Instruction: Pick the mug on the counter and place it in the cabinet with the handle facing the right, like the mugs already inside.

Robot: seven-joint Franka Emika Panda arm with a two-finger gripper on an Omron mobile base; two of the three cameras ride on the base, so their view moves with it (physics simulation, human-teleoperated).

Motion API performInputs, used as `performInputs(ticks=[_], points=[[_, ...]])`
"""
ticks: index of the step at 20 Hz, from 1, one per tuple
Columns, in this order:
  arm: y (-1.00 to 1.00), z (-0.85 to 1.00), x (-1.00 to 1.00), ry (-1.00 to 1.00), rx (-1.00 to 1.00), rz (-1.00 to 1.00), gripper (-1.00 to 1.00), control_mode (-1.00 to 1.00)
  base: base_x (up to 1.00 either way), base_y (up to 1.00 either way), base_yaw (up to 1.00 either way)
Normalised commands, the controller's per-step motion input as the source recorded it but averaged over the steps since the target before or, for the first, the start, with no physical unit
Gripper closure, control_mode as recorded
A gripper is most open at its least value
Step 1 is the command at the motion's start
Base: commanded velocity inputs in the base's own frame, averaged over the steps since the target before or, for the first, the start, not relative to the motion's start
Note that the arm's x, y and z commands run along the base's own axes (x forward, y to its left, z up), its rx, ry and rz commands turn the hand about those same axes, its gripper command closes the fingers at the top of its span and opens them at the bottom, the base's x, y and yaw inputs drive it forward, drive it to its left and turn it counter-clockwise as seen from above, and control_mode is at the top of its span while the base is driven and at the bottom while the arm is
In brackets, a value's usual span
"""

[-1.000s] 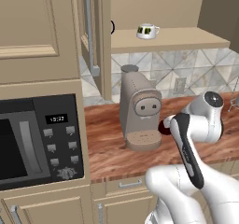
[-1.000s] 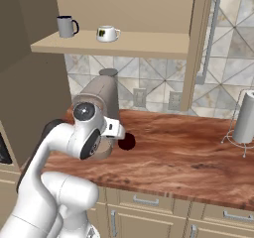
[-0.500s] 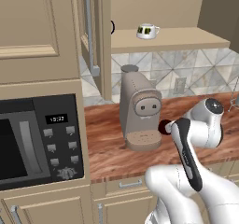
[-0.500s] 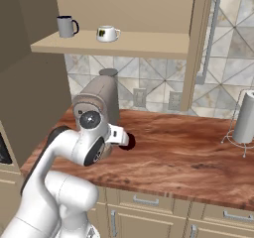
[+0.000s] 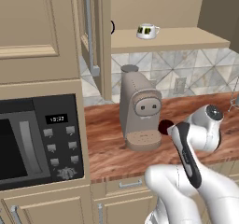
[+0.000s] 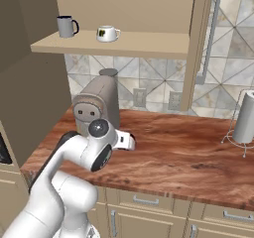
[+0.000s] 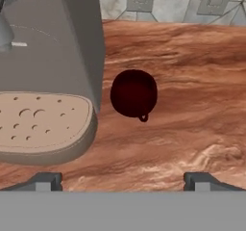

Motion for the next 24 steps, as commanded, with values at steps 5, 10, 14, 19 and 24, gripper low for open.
performInputs(ticks=[5,10,14,19,24], points=[[-0.16,-0.18,0.33,0.01,0.00,0.00,-1.00,-1.00,0.00,0.00,0.00],[-0.13,-0.18,0.37,0.02,0.01,0.00,-1.00,-1.00,0.00,0.00,0.00],[-0.04,-0.21,0.31,0.03,0.00,0.00,-1.00,-1.00,0.00,0.00,0.00],[-0.02,-0.25,0.28,0.03,0.00,0.00,-1.00,-1.00,0.00,0.00,0.00],[-0.04,-0.24,0.18,0.01,0.00,0.00,-1.00,-1.00,0.00,0.00,0.00]])
